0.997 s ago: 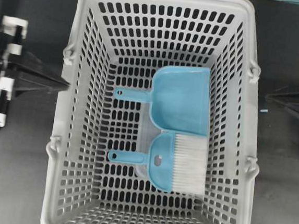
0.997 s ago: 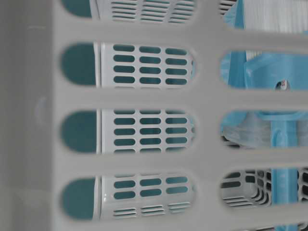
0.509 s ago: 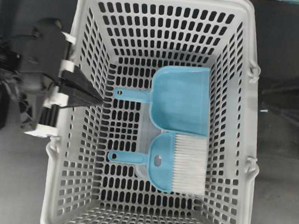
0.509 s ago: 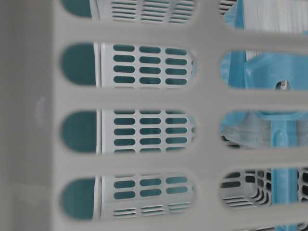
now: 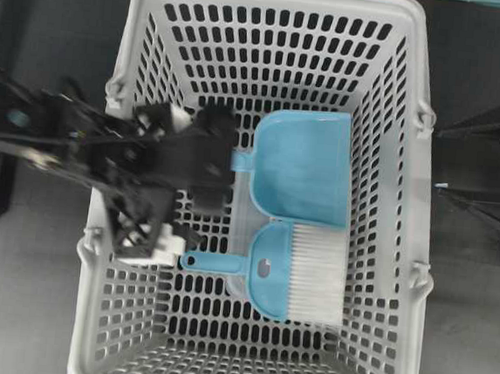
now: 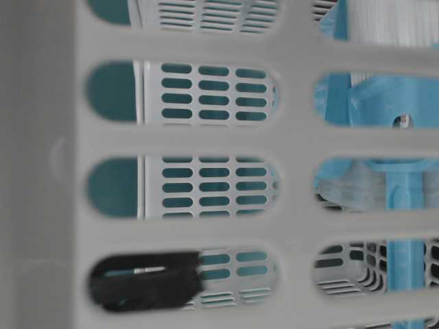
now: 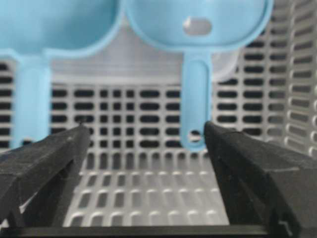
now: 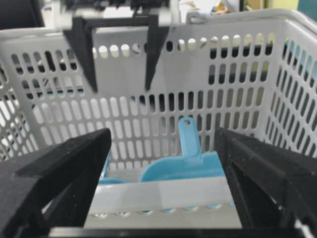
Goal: Pick up the hand brush from the shopping basket with the left arm.
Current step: 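Move the left gripper over the basket toward the blue brush handle, then lower the open left gripper around the brush's blue handle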
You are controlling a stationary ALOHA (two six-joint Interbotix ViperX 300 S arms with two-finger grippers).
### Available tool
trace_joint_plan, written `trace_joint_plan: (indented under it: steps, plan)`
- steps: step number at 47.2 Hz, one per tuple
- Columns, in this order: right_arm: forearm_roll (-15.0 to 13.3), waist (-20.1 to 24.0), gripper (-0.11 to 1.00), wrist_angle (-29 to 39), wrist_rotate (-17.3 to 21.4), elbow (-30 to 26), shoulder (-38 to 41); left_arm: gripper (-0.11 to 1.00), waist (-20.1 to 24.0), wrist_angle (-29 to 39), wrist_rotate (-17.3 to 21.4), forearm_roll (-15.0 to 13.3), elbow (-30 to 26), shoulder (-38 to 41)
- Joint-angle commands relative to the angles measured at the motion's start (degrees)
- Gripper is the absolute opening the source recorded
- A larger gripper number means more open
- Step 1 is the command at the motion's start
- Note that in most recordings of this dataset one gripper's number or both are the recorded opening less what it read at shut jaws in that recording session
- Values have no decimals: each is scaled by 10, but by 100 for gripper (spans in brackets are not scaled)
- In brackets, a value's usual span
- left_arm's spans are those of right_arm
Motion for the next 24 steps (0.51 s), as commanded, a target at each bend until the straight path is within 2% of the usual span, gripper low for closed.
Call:
trace_joint_plan:
  steps: [1, 10, 24]
  plan:
    - [3, -1, 81, -8, 1, -13, 3, 89, -11, 9, -1, 3, -25, 25]
    - [3, -2, 81, -7, 1, -13, 2, 90, -25, 16, -1, 3, -38, 76]
    - [3, -2, 80, -4, 2, -13, 3, 90, -39, 18, -4, 2, -45, 110]
